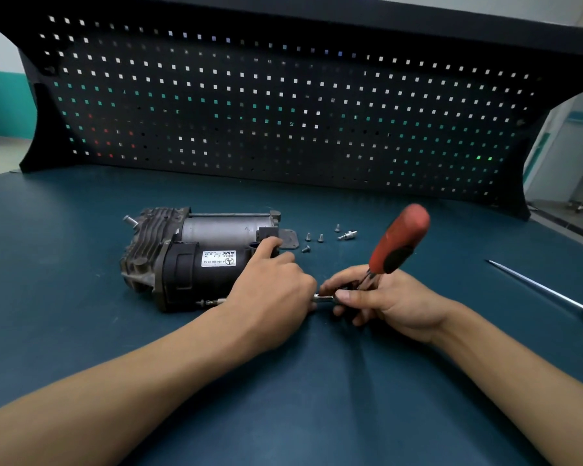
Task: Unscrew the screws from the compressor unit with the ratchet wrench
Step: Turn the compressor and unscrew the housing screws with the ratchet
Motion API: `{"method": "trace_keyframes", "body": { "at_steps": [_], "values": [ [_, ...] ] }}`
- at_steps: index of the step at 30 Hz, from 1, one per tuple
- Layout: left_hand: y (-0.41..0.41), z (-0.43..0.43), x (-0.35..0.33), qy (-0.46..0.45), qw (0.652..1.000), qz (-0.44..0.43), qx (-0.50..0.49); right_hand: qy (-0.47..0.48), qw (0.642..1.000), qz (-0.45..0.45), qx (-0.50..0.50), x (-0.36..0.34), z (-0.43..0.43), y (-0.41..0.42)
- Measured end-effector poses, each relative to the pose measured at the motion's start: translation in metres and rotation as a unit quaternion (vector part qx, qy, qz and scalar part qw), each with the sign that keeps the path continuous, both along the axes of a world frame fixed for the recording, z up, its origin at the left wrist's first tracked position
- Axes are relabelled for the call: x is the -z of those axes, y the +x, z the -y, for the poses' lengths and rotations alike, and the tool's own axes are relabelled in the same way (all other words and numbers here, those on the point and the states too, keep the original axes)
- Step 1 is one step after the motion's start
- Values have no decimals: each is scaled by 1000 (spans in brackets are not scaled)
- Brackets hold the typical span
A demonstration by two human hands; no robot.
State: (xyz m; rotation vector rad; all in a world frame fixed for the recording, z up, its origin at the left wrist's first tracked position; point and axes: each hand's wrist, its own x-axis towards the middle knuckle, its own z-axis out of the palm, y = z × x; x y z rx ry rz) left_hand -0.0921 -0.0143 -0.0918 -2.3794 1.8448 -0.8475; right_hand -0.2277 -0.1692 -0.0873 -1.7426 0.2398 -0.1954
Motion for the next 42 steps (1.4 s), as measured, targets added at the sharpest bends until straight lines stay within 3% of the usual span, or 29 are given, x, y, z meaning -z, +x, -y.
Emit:
{"method": "trace_keyframes", "body": {
  "at_steps": [9, 23, 33, 42],
  "values": [
    [-1, 0, -3, -20, 1000, -6, -9, 88, 993, -38, 74, -6, -2, 10],
    [-4, -3, -6, -37, 999, -19, -5, 91, 991, -78, 67, -9, 2, 6],
    [1, -5, -5, -20, 1000, -13, 10, 122, 992, -37, 21, -8, 10, 1],
    [1, -6, -4, -17, 1000, -13, 17, 21, 999, 18, -23, -1, 5, -3]
  ]
}}
